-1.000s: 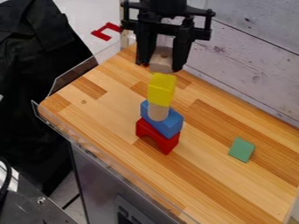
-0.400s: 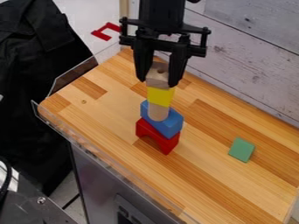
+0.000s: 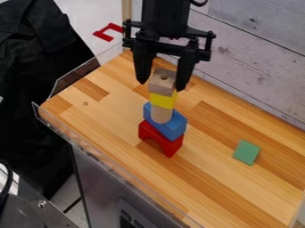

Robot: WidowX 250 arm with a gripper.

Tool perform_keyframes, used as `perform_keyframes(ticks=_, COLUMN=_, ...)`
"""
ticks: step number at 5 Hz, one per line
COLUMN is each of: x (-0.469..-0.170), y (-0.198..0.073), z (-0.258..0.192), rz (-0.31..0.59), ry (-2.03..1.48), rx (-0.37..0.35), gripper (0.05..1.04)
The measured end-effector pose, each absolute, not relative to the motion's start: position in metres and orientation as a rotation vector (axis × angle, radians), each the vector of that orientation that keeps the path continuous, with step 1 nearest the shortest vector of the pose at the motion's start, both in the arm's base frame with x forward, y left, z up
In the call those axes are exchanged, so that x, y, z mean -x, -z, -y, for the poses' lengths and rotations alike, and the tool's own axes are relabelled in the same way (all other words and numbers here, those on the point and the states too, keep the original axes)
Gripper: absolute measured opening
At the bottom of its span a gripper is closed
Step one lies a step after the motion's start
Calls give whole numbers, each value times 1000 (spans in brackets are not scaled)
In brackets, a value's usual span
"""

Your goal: Put the cube with a hole on to the top of the yellow cube.

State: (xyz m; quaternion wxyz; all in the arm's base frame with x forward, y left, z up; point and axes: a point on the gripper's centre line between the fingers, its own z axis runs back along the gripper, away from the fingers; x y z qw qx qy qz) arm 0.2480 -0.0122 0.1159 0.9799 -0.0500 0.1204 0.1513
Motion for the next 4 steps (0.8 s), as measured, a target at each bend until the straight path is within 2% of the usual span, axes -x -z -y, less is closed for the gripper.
perform_keyframes(ticks=1, x=-250, y=-115, z=12, rz=-229, ry=-300, rx=67, gripper=1003)
perform_keyframes(ticks=2, x=-256, y=-121, z=11, rz=-191, ry=-317, rx=58, gripper=1000)
perform_keyframes(ticks=4, x=-303, y=-183, z=9, rz=16, ry=-273, rx=72, gripper=1000)
